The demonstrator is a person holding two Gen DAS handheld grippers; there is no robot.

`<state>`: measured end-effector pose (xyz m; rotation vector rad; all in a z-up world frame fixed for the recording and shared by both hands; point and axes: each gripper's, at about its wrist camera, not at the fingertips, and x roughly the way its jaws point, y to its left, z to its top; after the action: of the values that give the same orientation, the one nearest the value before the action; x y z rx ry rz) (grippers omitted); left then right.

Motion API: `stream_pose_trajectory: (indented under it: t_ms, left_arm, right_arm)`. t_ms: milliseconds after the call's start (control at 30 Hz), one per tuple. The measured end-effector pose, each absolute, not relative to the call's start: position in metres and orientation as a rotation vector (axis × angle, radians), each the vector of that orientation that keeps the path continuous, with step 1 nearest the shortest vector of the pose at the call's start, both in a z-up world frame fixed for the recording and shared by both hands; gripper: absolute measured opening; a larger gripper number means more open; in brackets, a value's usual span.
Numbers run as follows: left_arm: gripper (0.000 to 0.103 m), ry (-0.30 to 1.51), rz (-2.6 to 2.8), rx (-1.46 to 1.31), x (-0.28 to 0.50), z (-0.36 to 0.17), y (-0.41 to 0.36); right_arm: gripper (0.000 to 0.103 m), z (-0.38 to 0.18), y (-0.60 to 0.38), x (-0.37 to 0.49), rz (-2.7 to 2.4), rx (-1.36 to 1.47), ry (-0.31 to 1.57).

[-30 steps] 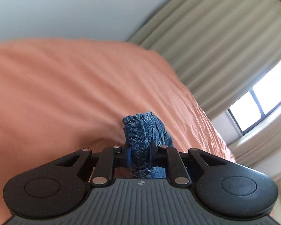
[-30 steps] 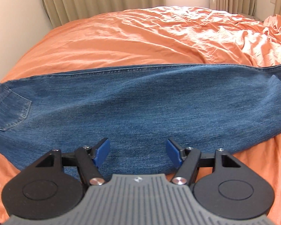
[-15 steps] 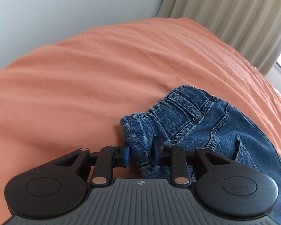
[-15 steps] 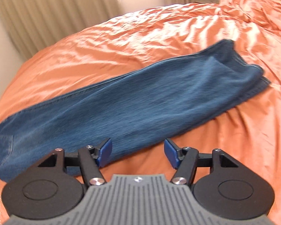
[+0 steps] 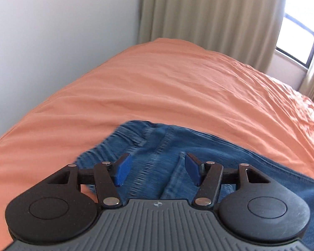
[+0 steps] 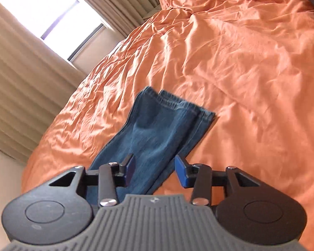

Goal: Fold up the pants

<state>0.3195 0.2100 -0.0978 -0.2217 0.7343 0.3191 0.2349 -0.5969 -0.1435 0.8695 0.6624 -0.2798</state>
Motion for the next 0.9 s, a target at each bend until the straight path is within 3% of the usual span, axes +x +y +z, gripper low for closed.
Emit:
stream_pose_trajectory:
  t_ms: [467, 600, 733, 900]
  left_arm:
    - [0.059, 0.876, 0.198, -0.108, 0.369, -0.142, 0.079]
    - [0.058, 0.903, 0.177, -0.044, 0.371, -0.152, 0.056]
    - [0.055, 0.91, 0.163, -0.037, 0.371, -0.156, 0.043]
    - [0.051, 0.933, 0.138, -0.039, 0.372, -0.161, 0.027]
  right_arm:
    - [0.031, -0.243, -0.683, 0.302, -0.26, 1.128, 0.663]
    - [0.005, -0.244, -0.696, 0.296, -0.19, 1.231, 0.599]
    - [0.001, -0.199, -0.691, 0.278, -0.127, 1.09, 0.494]
    - [0.0, -0.223, -0.697, 0.276, -0.236, 1.05, 0.6]
